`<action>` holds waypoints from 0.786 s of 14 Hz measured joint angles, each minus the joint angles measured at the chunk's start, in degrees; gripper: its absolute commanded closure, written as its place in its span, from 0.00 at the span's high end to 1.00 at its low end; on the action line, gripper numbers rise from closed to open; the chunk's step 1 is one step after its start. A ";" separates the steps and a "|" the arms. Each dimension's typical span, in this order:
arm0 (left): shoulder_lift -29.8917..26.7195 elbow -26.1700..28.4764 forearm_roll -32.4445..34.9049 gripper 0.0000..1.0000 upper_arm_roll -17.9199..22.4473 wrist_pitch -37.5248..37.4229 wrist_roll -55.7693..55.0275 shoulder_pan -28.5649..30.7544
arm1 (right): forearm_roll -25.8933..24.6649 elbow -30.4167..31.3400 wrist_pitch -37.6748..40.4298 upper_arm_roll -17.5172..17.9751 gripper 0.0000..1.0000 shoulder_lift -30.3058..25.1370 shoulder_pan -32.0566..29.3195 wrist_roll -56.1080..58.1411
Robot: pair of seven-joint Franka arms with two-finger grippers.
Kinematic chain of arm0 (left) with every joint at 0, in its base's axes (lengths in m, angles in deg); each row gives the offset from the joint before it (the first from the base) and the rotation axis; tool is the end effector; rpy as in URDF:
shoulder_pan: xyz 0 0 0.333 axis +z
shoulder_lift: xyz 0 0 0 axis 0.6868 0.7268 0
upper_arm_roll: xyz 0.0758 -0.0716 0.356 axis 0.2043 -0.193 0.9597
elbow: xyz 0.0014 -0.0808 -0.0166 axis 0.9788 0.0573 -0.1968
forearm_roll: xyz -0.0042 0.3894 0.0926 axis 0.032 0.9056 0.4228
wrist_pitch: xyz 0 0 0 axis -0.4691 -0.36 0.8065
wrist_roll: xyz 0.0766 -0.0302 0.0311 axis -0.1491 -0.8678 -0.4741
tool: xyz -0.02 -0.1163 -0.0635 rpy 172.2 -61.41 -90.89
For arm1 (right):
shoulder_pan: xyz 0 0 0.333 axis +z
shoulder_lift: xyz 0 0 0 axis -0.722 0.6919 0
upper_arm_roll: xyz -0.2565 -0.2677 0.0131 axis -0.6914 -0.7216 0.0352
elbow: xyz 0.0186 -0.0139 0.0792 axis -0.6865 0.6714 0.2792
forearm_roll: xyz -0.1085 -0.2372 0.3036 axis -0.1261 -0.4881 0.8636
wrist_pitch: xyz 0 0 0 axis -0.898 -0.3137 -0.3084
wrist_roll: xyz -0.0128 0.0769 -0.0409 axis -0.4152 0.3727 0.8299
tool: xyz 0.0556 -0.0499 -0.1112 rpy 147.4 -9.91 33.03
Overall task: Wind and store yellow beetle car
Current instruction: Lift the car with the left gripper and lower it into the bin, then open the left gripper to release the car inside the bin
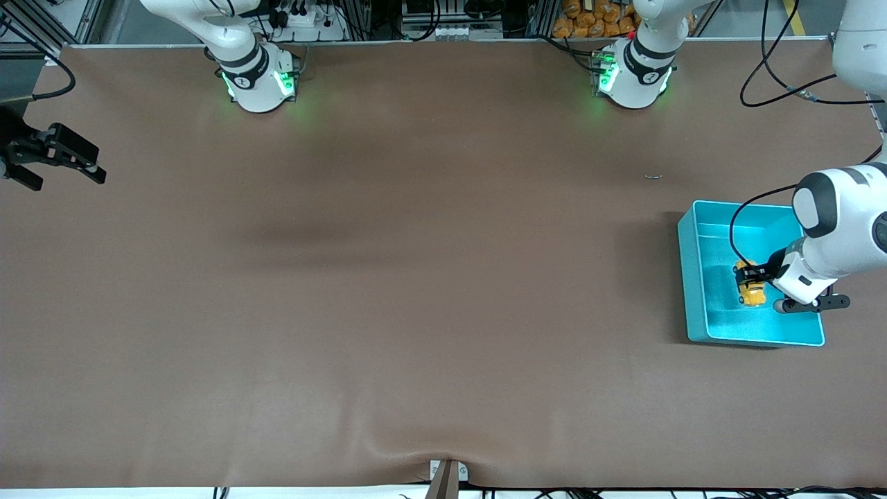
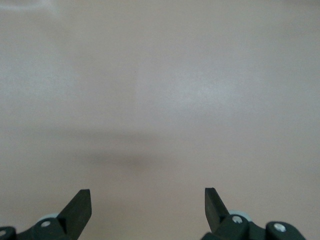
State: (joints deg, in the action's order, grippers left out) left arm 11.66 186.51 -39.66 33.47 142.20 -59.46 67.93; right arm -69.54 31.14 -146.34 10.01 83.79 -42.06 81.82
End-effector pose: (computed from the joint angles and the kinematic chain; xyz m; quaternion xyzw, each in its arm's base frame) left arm 0.6284 0.1652 0.2504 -0.9988 -0.0379 0.0279 0.0157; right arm 0.5409 -0.0178 0.6702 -0.9983 -0.0466 -0.0307 0.0173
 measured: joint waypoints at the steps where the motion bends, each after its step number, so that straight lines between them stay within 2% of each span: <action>1: 0.39 -0.02 0.12 0.00 0.00 0.51 0.27 0.13 | 0.00 0.00 0.33 -0.01 1.00 0.05 0.00 0.00; 2: 0.68 -0.04 0.89 0.00 0.00 0.73 0.41 0.18 | 0.00 0.00 0.61 -0.04 1.00 0.08 0.00 0.00; 3: 0.86 -0.04 2.20 0.22 -0.01 0.88 0.41 0.18 | 0.00 0.00 0.77 -0.07 1.00 0.12 0.00 -0.01; 5: 0.88 -0.11 3.39 1.00 -0.06 0.95 0.41 0.18 | 0.00 0.00 0.90 -0.08 1.00 0.19 0.00 -0.01; 11: 0.54 -1.04 3.52 1.00 -0.47 1.07 0.41 0.16 | 0.00 0.01 1.10 -0.41 1.00 0.33 -0.21 -0.04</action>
State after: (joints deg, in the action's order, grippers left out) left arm 12.20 185.48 -36.13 32.99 143.27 -59.05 68.09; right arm -69.54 31.15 -145.24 9.60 84.13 -42.27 81.77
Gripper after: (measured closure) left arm 0.009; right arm 0.000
